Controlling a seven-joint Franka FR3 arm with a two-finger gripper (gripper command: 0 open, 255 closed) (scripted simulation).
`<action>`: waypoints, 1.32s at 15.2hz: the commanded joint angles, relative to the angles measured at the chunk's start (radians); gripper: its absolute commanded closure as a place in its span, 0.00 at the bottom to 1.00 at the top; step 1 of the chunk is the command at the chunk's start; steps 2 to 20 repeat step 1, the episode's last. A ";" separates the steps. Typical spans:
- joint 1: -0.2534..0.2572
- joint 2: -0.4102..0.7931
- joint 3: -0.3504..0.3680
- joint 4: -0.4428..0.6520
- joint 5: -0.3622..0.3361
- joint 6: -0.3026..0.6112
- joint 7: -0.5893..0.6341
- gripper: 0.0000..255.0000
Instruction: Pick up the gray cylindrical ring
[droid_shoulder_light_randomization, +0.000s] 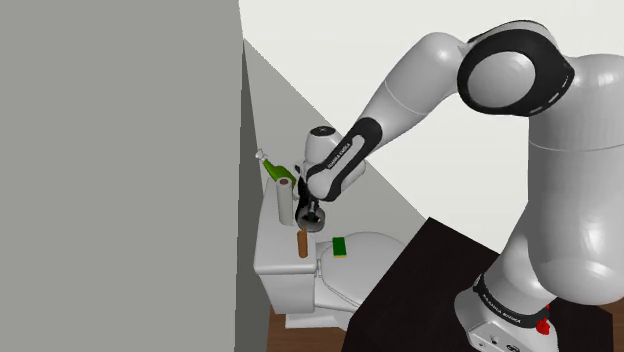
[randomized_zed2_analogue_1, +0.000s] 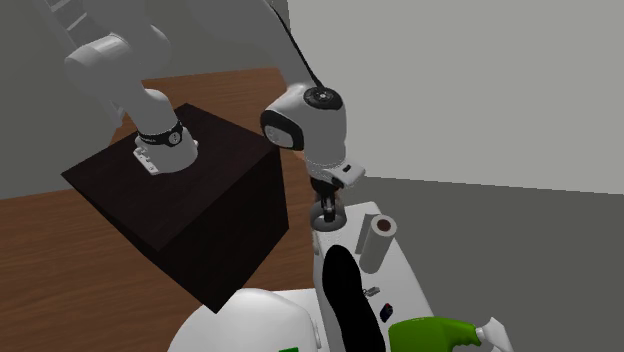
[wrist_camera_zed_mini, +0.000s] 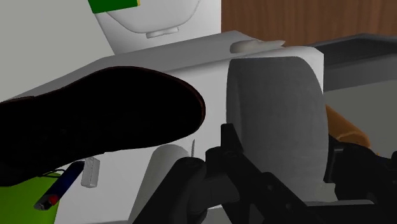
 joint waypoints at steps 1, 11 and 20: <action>0.001 -0.008 -0.001 -0.001 -0.001 -0.008 0.002 1.00; 0.001 -0.008 -0.001 -0.001 -0.001 -0.008 0.002 1.00; 0.001 -0.008 -0.001 -0.001 -0.001 -0.008 0.002 1.00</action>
